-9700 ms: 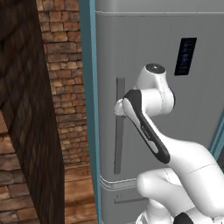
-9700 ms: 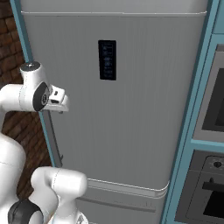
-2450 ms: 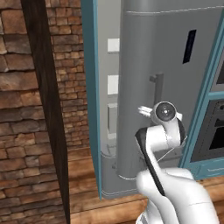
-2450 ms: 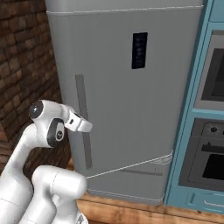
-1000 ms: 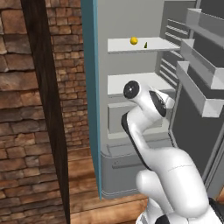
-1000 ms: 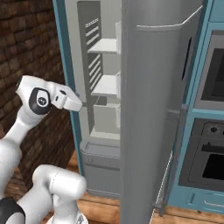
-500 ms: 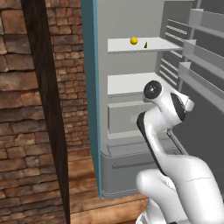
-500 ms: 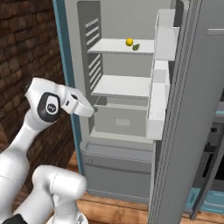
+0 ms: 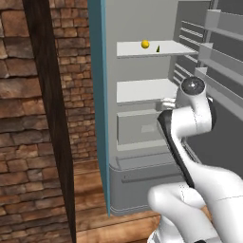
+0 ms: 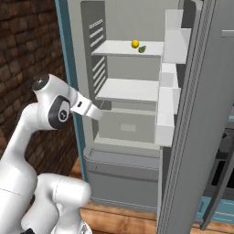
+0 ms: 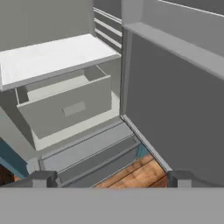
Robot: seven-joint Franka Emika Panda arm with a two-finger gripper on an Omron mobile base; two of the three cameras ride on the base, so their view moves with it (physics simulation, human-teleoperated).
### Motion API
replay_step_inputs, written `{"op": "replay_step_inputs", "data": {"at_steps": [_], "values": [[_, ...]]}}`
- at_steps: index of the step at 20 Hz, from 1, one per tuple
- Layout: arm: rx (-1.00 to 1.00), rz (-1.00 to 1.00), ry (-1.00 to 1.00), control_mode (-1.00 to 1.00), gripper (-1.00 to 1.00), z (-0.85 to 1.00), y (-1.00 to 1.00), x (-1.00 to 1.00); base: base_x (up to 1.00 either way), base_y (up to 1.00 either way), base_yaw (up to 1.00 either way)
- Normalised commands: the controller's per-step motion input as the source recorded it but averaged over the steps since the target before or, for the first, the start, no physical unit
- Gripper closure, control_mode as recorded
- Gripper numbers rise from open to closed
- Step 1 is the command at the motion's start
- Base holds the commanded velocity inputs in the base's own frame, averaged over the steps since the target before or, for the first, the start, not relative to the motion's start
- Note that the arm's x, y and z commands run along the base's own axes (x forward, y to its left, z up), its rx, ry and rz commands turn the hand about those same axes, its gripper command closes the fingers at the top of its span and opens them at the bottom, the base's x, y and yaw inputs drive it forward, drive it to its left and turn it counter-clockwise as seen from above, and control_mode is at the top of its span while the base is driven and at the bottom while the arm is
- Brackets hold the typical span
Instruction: Take the lemon wedge from the fridge and place it on the plate with fish on the dining counter.
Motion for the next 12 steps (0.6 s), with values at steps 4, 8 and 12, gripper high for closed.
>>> {"op": "replay_step_inputs", "data": {"at_steps": [4,8,12], "values": [[0.23,0.01,0.09,-1.0,-1.0,0.0,0.09,0.0,0.0,0.0,0.0],[0.08,0.0,0.0,-1.0,-1.0,0.0,0.05,0.0,0.0,0.0,0.0],[0.0,0.0,0.0,-1.0,-1.0,0.0,0.0,0.0,0.0,0.0,0.0]]}}
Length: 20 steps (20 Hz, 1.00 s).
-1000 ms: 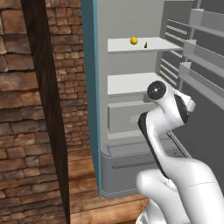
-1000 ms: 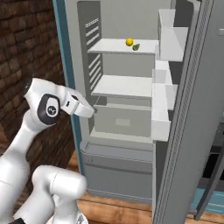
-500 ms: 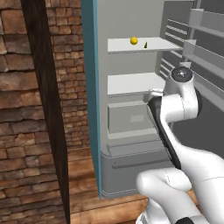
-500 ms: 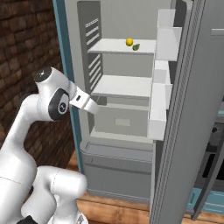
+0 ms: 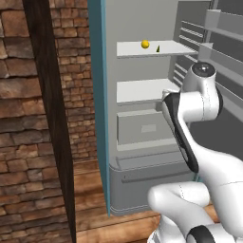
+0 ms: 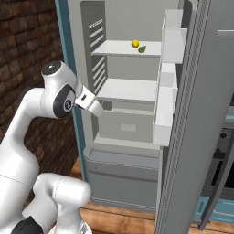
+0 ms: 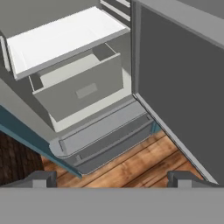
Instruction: Take the lemon wedge from the fridge and place it on the plate with fish on the dining counter.
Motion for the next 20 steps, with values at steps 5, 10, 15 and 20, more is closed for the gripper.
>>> {"op": "replay_step_inputs", "data": {"at_steps": [5,10,15,20], "values": [[0.0,0.0,0.0,-1.0,-1.0,0.0,0.0,0.03,0.0,0.0,0.0],[0.0,0.0,0.0,-1.0,-1.0,0.0,-0.02,0.1,0.0,0.0,0.0],[0.0,0.0,0.0,1.0,-1.0,0.0,0.0,0.0,0.45,-0.36,0.03],[0.0,0.0,0.0,1.0,-1.0,0.0,0.0,0.0,0.59,-0.38,0.01]]}}
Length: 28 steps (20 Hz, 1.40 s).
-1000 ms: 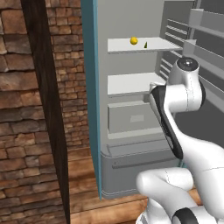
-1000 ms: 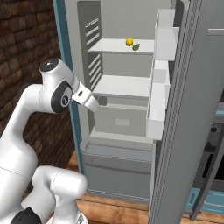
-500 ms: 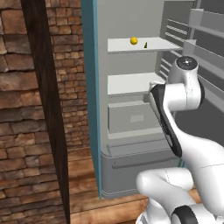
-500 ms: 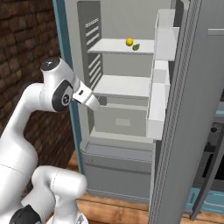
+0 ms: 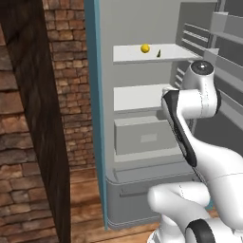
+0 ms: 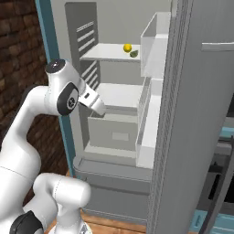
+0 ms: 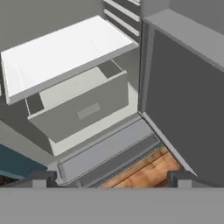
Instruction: Take the lemon wedge from the fridge and place it on the plate with fish on the dining counter.
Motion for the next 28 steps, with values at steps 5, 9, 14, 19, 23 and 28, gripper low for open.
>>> {"op": "replay_step_inputs", "data": {"at_steps": [5,9,14,19,23,28], "values": [[0.0,0.0,0.0,1.0,-1.0,0.0,0.0,0.0,0.7,-0.32,0.0],[0.0,0.0,0.0,1.0,-1.0,0.0,0.0,0.0,0.85,-0.1,0.0],[0.0,0.0,0.0,1.0,-1.0,0.0,0.0,0.0,0.75,-0.11,0.0],[0.0,0.0,0.0,1.0,-1.0,0.0,0.0,0.0,0.09,-0.31,-0.02],[0.0,0.0,0.0,1.0,-1.0,0.0,0.0,0.0,0.04,-0.21,0.0],[-0.01,0.0,-0.16,-1.0,-1.0,0.54,-0.04,0.0,0.02,0.0,0.0]]}}
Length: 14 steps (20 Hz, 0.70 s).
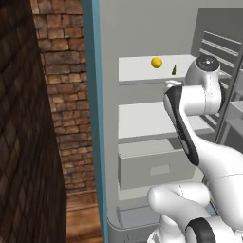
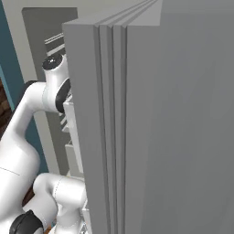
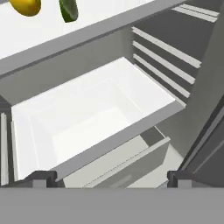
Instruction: Take the lemon wedge from the fridge and place it on the plate with fish on the dining counter.
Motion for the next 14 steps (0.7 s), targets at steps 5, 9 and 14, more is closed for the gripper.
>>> {"op": "replay_step_inputs", "data": {"at_steps": [5,9,14], "values": [[-0.01,0.04,-0.17,-1.0,-1.0,0.82,0.0,0.0,0.0,0.0,0.0],[-0.03,0.17,-0.24,-1.0,-1.0,0.5,-0.13,0.0,0.0,0.0,0.0],[-0.09,0.17,-0.11,-1.0,-1.0,0.36,-0.11,0.01,0.0,0.0,0.0]]}}
